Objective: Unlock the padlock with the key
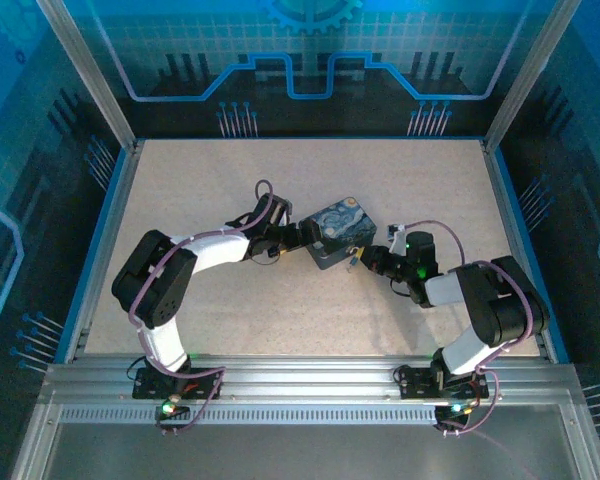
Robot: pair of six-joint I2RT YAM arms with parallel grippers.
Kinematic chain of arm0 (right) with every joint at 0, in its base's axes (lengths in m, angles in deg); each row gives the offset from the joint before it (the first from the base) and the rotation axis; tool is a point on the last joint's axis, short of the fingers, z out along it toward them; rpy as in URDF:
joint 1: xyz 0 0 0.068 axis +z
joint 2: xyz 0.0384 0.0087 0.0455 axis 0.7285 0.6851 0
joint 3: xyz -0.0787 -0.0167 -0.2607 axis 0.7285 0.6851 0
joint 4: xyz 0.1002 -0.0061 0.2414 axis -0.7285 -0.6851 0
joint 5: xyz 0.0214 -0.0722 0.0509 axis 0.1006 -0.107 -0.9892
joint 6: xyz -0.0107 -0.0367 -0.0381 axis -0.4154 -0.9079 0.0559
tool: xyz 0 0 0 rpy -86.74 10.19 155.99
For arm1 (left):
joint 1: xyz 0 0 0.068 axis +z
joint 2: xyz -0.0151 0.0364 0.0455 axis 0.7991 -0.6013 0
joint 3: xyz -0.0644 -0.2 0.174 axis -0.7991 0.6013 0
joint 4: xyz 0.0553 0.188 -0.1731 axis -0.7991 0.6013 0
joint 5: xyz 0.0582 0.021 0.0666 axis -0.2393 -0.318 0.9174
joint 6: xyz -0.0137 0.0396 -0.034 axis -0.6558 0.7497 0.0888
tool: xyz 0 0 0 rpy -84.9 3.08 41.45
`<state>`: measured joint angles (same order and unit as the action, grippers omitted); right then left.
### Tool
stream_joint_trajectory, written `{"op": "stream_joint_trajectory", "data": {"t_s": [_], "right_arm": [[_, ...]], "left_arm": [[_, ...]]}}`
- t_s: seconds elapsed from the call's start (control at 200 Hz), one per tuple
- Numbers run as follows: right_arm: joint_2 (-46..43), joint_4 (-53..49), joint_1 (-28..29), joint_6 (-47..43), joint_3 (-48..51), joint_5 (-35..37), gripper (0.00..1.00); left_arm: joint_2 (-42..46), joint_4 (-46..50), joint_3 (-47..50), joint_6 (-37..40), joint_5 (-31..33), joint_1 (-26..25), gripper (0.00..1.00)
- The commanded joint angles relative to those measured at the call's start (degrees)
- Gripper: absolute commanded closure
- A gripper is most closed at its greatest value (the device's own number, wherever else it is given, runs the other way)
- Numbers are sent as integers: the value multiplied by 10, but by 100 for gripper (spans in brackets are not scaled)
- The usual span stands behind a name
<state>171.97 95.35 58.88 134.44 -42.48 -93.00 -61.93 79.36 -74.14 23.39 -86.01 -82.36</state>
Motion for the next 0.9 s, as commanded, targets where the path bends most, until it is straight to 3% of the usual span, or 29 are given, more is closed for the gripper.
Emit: {"op": "stream_joint_trajectory", "data": {"t_s": [0.0,0.435,0.895], "right_arm": [[-5,24,7,25,-2,38,100],[-18,8,7,32,-18,76,100],[-219,-258,1,-74,-27,74,100]], "left_arm": [[-5,70,29,3,8,-4,1],[-1,75,31,7,10,-4,1],[7,88,15,24,6,32,1]]}}
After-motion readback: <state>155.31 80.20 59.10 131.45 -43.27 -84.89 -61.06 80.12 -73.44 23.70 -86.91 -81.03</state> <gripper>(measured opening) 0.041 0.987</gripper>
